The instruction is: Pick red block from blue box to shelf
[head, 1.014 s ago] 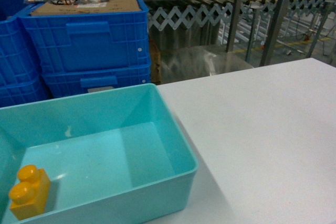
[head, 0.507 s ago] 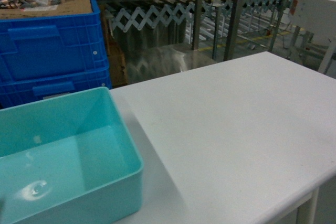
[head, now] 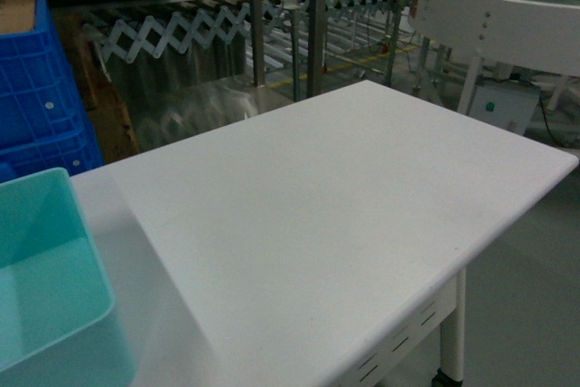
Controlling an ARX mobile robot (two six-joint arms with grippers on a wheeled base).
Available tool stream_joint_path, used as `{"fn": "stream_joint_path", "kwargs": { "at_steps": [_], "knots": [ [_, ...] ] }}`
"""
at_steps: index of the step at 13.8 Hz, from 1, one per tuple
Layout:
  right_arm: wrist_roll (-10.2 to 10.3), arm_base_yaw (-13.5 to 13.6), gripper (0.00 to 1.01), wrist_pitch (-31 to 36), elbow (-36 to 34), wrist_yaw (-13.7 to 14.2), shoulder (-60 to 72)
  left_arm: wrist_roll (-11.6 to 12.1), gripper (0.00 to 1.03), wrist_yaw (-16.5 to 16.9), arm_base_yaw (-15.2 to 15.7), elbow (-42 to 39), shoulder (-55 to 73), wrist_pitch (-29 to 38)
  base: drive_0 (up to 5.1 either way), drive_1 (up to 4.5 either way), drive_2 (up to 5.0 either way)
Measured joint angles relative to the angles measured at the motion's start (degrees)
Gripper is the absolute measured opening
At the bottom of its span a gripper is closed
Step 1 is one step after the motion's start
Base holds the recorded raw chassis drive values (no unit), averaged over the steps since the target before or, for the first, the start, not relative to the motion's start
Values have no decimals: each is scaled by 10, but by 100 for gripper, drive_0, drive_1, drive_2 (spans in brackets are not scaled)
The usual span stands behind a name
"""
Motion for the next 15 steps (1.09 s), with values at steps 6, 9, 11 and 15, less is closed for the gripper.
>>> {"fn": "stream_joint_path", "kwargs": {
  "at_steps": [6,9,11,15],
  "knots": [
    [0,0,29,0,0,0,0,0,98,0,0,0,0,0,-157,-157,-157],
    [0,0,29,0,0,0,0,0,98,0,0,0,0,0,-159,-159,-159],
    [0,0,29,0,0,0,0,0,98,0,0,0,0,0,-161,-161,-161],
    [0,0,29,0,0,0,0,0,98,0,0,0,0,0,-164,-164,-164]
  ]
}}
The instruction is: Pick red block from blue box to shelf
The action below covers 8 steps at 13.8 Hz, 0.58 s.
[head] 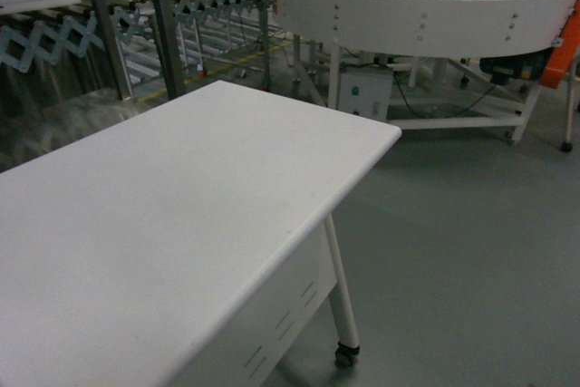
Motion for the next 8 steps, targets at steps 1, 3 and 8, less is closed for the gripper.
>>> {"fn": "stream_joint_path", "kwargs": {
  "at_steps": [1,3,8],
  "knots": [
    [0,0,29,0,0,0,0,0,98,0,0,0,0,0,-167,-167,-167],
    [0,0,29,0,0,0,0,0,98,0,0,0,0,0,-159,-159,-159],
    [0,0,29,0,0,0,0,0,98,0,0,0,0,0,-159,-159,-159]
  ]
}}
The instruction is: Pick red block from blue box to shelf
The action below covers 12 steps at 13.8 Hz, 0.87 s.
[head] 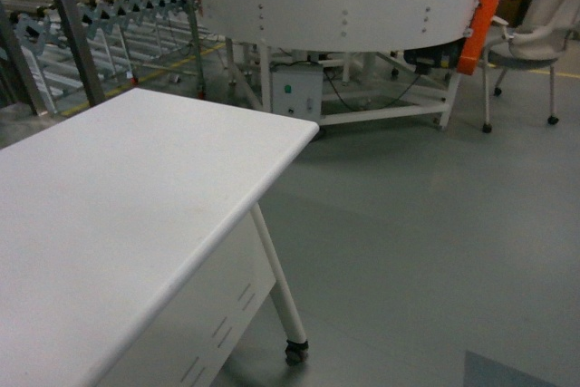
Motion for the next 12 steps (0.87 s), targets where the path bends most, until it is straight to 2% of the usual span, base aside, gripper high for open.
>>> {"fn": "stream_joint_path", "kwargs": {
  "at_steps": [12],
  "knots": [
    [0,0,29,0,0,0,0,0,98,0,0,0,0,0,-155,-155,-155]
  ]
}}
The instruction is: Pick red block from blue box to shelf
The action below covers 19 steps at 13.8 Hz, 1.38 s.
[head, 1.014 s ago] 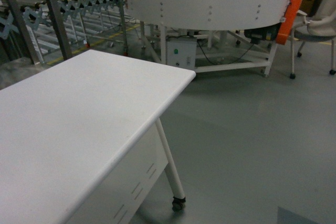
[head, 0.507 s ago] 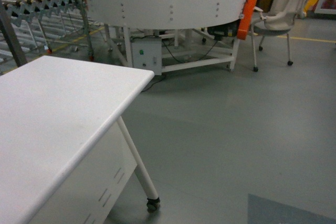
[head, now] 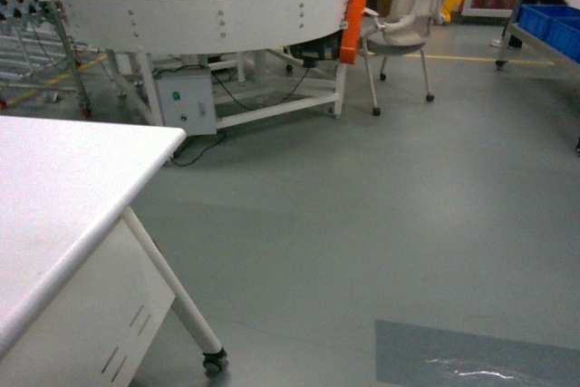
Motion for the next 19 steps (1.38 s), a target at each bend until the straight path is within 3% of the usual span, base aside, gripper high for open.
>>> {"fn": "stream_joint_path", "kwargs": {
  "at_steps": [13,19],
  "knots": [
    [0,0,29,-1,0,0,0,0,98,0,-1,0,0,-1,-163,-163,-163],
    [0,0,29,1,0,0,0,0,98,0,-1,0,0,0,-1,397,-399]
  ]
}}
